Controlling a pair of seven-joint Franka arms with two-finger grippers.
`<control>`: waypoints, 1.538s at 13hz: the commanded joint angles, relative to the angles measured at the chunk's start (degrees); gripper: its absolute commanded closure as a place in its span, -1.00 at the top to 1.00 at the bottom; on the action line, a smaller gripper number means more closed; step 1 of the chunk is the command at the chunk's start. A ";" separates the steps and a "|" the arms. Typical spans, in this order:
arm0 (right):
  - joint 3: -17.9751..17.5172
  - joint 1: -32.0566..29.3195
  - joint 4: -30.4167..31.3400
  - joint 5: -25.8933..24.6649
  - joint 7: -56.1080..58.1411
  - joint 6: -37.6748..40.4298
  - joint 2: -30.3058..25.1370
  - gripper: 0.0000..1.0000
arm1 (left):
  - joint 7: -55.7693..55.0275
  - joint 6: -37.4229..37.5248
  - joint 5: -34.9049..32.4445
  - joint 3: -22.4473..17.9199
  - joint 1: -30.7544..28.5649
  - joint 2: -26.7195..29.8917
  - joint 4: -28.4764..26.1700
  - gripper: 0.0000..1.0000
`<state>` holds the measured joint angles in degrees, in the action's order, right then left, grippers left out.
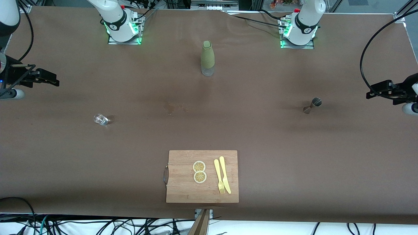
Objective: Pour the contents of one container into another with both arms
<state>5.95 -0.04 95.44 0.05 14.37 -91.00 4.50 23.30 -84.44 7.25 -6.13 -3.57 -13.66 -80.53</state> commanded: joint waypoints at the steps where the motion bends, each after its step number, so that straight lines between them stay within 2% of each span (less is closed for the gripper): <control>1: 2.39 -0.58 5.01 0.22 14.93 -4.26 -1.25 1.00 | 13.64 0.07 6.35 -3.08 -0.82 0.21 -2.78 1.00; 4: 5.29 -1.36 8.88 1.53 29.01 -6.99 -0.37 1.00 | 28.42 0.33 11.36 -5.90 -1.27 -0.40 -5.51 1.00; 6: 6.96 -2.41 8.89 4.51 38.75 -7.08 2.43 1.00 | 36.86 0.94 15.23 -7.48 -2.05 -0.84 -7.88 1.00; 9: 10.65 -3.39 8.89 13.90 57.82 -11.29 7.97 1.00 | 52.23 0.95 19.89 -8.02 -4.25 -2.16 -11.84 1.00; 11: 11.71 -4.08 8.80 17.78 66.98 -12.62 10.61 1.00 | 61.64 0.95 22.61 -8.80 -5.31 -3.30 -13.94 1.00; 15: 11.80 -7.77 8.71 31.56 87.44 -14.20 18.42 1.00 | 80.10 3.05 30.61 -10.74 -7.76 -9.61 -17.90 1.00; 20: 11.72 -11.91 8.45 50.46 111.11 -13.77 29.24 1.00 | 99.96 5.42 34.92 -10.83 -11.46 -14.89 -22.04 1.00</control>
<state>18.04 -10.57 104.86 44.95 118.94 -105.33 30.48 115.37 -81.08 39.64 -16.69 -14.02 -27.47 -101.42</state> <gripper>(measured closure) 0.000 0.000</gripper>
